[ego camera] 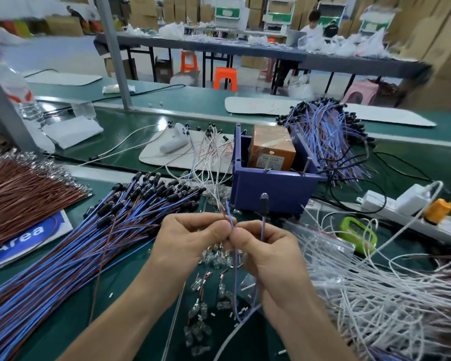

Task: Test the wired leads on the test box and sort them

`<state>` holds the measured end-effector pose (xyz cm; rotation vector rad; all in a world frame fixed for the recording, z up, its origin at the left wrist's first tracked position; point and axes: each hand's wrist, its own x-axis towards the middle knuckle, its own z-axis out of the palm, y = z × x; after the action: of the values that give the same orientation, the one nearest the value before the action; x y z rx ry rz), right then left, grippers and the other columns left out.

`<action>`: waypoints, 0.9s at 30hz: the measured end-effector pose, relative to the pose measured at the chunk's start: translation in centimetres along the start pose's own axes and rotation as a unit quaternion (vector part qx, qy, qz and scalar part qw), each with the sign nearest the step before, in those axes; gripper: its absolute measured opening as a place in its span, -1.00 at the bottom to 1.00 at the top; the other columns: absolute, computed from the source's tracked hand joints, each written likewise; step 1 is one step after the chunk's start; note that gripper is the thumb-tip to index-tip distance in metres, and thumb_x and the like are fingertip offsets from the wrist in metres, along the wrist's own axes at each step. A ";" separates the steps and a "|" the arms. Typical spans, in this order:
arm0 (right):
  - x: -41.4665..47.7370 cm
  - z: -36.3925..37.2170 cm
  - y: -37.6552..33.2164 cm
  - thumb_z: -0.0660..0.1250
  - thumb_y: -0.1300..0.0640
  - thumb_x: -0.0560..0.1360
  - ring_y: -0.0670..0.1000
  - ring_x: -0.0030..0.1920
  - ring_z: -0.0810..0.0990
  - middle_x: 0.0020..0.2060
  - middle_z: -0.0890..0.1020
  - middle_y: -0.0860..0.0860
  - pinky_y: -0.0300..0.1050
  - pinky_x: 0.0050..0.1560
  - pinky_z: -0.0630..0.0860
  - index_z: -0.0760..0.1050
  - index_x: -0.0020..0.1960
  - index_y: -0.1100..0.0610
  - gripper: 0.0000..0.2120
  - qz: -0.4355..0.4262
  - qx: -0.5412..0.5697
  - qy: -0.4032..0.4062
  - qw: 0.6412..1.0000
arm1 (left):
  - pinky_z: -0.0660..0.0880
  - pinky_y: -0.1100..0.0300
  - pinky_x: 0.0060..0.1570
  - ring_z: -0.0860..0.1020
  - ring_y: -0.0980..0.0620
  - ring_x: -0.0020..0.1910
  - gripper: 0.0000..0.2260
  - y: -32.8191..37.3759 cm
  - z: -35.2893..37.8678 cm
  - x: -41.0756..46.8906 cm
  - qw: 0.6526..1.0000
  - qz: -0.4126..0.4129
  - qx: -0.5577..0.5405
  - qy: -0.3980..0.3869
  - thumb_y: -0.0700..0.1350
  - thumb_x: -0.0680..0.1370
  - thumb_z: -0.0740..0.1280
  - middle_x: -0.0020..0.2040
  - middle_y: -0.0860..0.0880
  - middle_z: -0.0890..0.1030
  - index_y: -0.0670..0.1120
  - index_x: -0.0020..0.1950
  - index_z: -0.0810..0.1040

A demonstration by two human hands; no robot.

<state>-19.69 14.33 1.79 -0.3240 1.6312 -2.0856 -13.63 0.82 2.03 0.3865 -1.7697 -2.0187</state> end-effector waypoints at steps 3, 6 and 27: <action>0.3 -0.5 -1.5 0.47 0.29 0.47 -0.18 -0.55 0.44 -0.29 0.71 0.17 -0.39 -0.49 0.38 0.73 -0.25 0.06 -0.81 0.000 0.033 0.065 0.997 | 0.61 0.34 -0.17 0.74 0.04 -0.23 -0.86 0.8 1.5 0.0 0.994 0.053 0.079 0.056 -0.25 0.52 0.46 -0.24 -0.08 0.75 -0.04 -0.14 0.77; 0.8 -2.5 -4.1 0.48 0.15 0.36 -0.13 -0.59 0.23 -0.21 0.73 0.21 -0.32 -0.58 0.26 0.72 -0.24 0.10 -0.96 -0.014 0.124 0.134 0.983 | 0.64 0.28 -0.25 0.73 -0.03 -0.24 -0.84 2.6 2.7 1.6 0.996 0.030 0.020 0.086 -0.20 0.66 0.29 -0.23 -0.10 0.74 -0.10 -0.05 0.64; 4.5 -6.0 -2.9 0.36 0.22 0.60 0.00 -0.47 0.38 -0.34 0.66 0.20 -0.20 -0.46 0.33 0.64 -0.31 -0.07 -0.65 -0.071 0.159 0.213 0.961 | 0.43 0.57 -0.30 0.62 0.38 -0.30 -0.85 -0.7 6.6 6.1 0.917 0.153 0.329 0.164 -0.12 0.52 0.52 -0.41 0.23 0.63 0.09 -0.20 0.65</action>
<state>-26.95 17.67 2.53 0.1319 1.4879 -2.6175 -22.16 3.59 2.70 0.5633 -2.0839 -1.0327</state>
